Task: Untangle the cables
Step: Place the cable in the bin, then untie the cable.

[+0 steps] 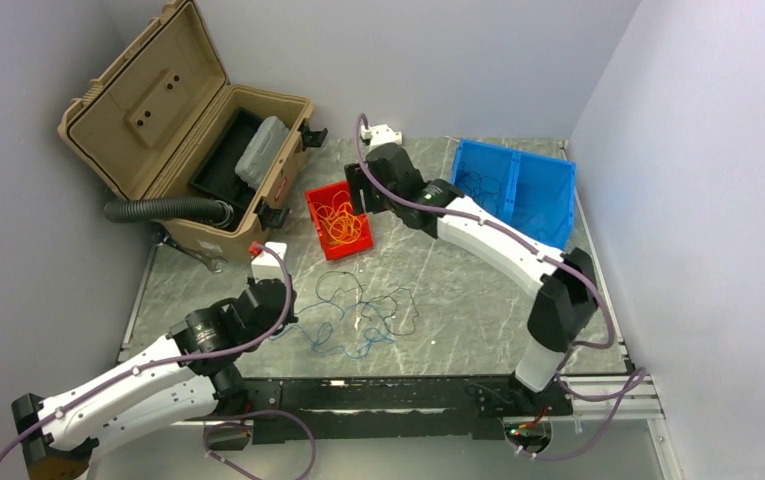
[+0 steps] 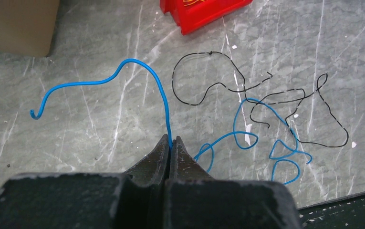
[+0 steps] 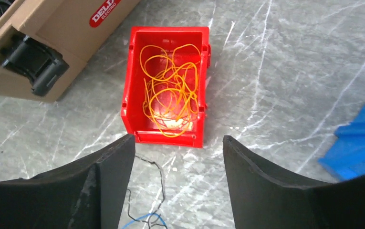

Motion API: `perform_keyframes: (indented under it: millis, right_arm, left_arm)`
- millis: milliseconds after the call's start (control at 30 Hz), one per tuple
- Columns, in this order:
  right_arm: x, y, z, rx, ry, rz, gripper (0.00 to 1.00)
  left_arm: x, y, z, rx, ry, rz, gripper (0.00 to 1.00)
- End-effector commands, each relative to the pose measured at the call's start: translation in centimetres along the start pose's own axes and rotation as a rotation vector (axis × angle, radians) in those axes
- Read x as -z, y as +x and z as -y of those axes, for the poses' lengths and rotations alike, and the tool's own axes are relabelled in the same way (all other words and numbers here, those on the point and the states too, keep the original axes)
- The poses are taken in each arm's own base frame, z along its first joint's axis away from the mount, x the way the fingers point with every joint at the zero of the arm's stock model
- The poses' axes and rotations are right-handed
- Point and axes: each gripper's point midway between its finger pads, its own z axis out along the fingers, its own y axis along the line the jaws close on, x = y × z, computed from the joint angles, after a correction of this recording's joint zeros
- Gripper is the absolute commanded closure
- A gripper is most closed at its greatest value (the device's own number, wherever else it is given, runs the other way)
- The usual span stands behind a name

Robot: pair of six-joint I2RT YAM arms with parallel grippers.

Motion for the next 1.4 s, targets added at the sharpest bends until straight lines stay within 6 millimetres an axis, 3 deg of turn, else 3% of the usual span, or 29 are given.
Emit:
perform_keyframes:
  millis: [0,133,167,400,600,767,1033,1167,1367]
  right_arm:
    - [3.7,-2.8,0.6,-0.006,-0.007,0.121,0.25]
    - [5.5,-1.7,1.4,-0.007,-0.012,0.125,0.02]
    - [5.8,-1.3,1.6,-0.011,-0.009,0.123,0.00]
    - [8.3,1.6,3.6,-0.025,0.020,0.114,0.00]
    - [9.5,5.6,4.4,-0.040,-0.008,0.072,0.02]
    - [9.3,9.2,3.7,-0.063,-0.080,0.012,0.07]
    - [7.8,13.4,1.5,-0.069,-0.206,-0.108,0.19]
    - [7.4,15.7,0.7,-0.095,-0.246,-0.184,0.13]
    - [6.6,18.3,1.6,-0.187,-0.164,-0.248,0.00]
  left_arm:
    - [0.4,-2.5,1.2,0.002,0.037,0.056,1.00]
    - [0.6,-3.0,1.5,-0.001,0.044,0.063,1.00]
    - [0.6,-3.1,1.5,-0.003,0.048,0.064,1.00]
    - [0.7,-3.5,2.2,-0.005,0.073,0.067,1.00]
    - [0.7,-3.8,2.4,-0.008,0.084,0.074,1.00]
    - [0.8,-4.2,2.7,-0.014,0.092,0.080,1.00]
    - [0.9,-4.1,2.6,-0.010,0.094,0.078,1.00]
    - [0.8,-3.8,2.5,-0.011,0.091,0.073,1.00]
    - [0.2,-2.9,3.1,0.004,0.115,0.054,1.00]
